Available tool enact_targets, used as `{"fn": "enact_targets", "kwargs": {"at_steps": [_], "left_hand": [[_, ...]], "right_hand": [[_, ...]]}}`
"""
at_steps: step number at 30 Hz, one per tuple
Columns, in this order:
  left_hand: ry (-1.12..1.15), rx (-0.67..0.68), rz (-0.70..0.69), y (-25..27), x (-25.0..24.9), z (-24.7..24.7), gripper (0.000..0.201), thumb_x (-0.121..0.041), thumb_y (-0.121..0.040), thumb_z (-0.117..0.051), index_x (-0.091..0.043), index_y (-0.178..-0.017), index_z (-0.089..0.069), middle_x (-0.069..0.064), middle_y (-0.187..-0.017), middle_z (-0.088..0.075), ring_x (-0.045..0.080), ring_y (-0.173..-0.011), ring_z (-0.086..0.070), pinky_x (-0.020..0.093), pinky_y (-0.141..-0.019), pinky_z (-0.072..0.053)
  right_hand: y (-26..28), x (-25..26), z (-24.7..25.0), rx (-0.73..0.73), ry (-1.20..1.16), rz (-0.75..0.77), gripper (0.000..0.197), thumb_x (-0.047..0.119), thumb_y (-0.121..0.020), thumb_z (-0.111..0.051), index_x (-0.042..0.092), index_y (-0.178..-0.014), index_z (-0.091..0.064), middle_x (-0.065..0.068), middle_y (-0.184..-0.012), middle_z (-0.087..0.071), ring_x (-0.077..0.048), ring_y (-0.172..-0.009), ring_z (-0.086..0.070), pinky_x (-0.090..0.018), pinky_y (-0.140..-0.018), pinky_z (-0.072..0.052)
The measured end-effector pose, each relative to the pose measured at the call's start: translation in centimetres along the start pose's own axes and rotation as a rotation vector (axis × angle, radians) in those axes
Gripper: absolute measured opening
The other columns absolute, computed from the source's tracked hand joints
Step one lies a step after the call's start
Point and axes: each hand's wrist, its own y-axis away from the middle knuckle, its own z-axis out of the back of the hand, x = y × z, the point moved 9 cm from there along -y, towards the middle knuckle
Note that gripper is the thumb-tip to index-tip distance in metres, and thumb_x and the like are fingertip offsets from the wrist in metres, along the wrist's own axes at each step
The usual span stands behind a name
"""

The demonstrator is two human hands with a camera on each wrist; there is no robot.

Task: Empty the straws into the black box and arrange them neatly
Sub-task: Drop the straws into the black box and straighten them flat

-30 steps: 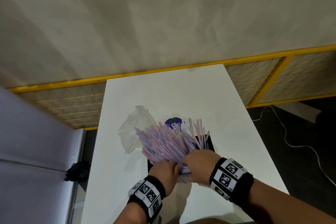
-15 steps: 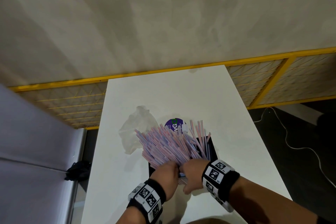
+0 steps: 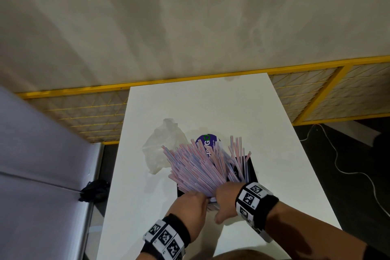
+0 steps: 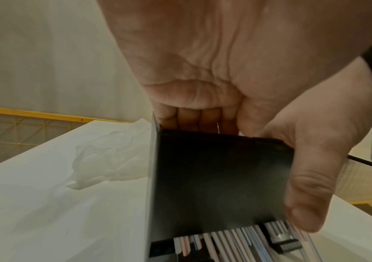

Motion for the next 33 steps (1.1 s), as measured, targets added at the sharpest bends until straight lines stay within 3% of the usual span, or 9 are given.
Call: {"fn": "enact_targets", "kwargs": {"at_steps": [5, 8, 10, 15, 19, 22, 25, 30, 33], "left_hand": [[-0.04, 0.007, -0.004, -0.1, -0.2, -0.2, 0.03, -0.027, -0.107, -0.033, -0.014, -0.11, -0.061, 0.008, -0.115, -0.065, 0.027, -0.105, -0.058, 0.037, -0.092, -0.043], [0.089, -0.034, 0.02, -0.2, -0.1, 0.3, 0.032, -0.029, -0.106, -0.036, -0.022, -0.124, -0.061, 0.0, -0.122, -0.066, 0.021, -0.112, -0.06, 0.034, -0.097, -0.045], [0.171, -0.052, 0.038, -0.3, 0.0, 0.6, 0.03, -0.03, -0.105, -0.039, -0.027, -0.125, -0.061, -0.004, -0.121, -0.068, 0.018, -0.109, -0.062, 0.034, -0.096, -0.049], [0.151, -0.042, 0.027, -0.5, 0.1, 0.4, 0.03, -0.032, -0.104, -0.038, -0.027, -0.122, -0.061, -0.001, -0.115, -0.07, 0.019, -0.103, -0.063, 0.037, -0.093, -0.051], [0.125, -0.056, -0.027, -0.2, -0.3, 0.4, 0.034, -0.033, -0.102, -0.038, -0.029, -0.129, -0.06, -0.001, -0.118, -0.069, 0.021, -0.108, -0.061, 0.036, -0.095, -0.049], [0.1, -0.039, -0.08, -0.2, -1.1, -0.1, 0.034, -0.031, -0.102, -0.038, -0.029, -0.128, -0.059, -0.002, -0.121, -0.068, 0.023, -0.112, -0.059, 0.033, -0.095, -0.046], [0.149, 0.004, -0.067, -0.4, -1.1, -0.8, 0.033, -0.029, -0.105, -0.036, -0.027, -0.129, -0.058, -0.001, -0.125, -0.065, 0.022, -0.115, -0.058, 0.032, -0.097, -0.044], [0.168, -0.027, -0.01, -0.6, -0.3, -0.6, 0.031, -0.031, -0.107, -0.036, -0.024, -0.129, -0.057, 0.0, -0.124, -0.062, 0.022, -0.114, -0.056, 0.034, -0.098, -0.044], [0.147, -0.042, -0.027, -0.6, -0.5, -0.5, 0.03, -0.031, -0.107, -0.036, -0.024, -0.129, -0.056, 0.0, -0.124, -0.061, 0.021, -0.115, -0.055, 0.032, -0.098, -0.043]], "right_hand": [[-0.3, 0.2, -0.2, -0.005, -0.015, 0.026, 0.06, 0.054, -0.081, -0.073, 0.013, -0.122, -0.059, -0.009, -0.113, -0.066, -0.029, -0.098, -0.066, -0.038, -0.083, -0.057], [-0.6, 0.0, -0.3, 0.025, 0.009, 0.016, 0.052, 0.058, -0.079, -0.071, 0.012, -0.103, -0.065, -0.006, -0.089, -0.064, -0.025, -0.076, -0.062, -0.032, -0.069, -0.053], [-0.7, -0.1, -0.4, 0.052, 0.029, 0.013, 0.05, 0.06, -0.08, -0.069, 0.011, -0.089, -0.066, -0.004, -0.074, -0.058, -0.022, -0.063, -0.055, -0.028, -0.059, -0.046], [-0.9, -0.3, -0.5, 0.074, 0.06, -0.001, 0.057, 0.065, -0.078, -0.067, 0.012, -0.097, -0.068, -0.003, -0.074, -0.059, -0.019, -0.061, -0.054, -0.026, -0.053, -0.04], [-0.8, -0.1, -0.3, 0.029, 0.057, 0.001, 0.062, 0.066, -0.079, -0.067, 0.012, -0.109, -0.065, -0.008, -0.096, -0.066, -0.025, -0.08, -0.061, -0.03, -0.061, -0.044], [-0.4, -0.1, -0.3, 0.032, 0.01, 0.004, 0.061, 0.061, -0.084, -0.067, 0.009, -0.115, -0.064, -0.01, -0.096, -0.062, -0.027, -0.082, -0.057, -0.032, -0.07, -0.046], [-0.2, -0.2, -0.1, 0.015, 0.051, 0.005, 0.06, 0.059, -0.089, -0.062, 0.006, -0.117, -0.064, -0.016, -0.101, -0.066, -0.028, -0.081, -0.056, -0.032, -0.067, -0.046], [0.1, -0.5, 0.8, -0.135, 0.103, -0.025, 0.055, 0.056, -0.082, -0.065, 0.013, -0.117, -0.063, -0.014, -0.11, -0.067, -0.032, -0.095, -0.065, -0.039, -0.084, -0.056], [0.0, -0.9, 0.9, -0.124, 0.075, -0.053, 0.057, 0.058, -0.08, -0.065, 0.013, -0.116, -0.062, -0.011, -0.107, -0.067, -0.03, -0.095, -0.065, -0.04, -0.087, -0.057]]}}
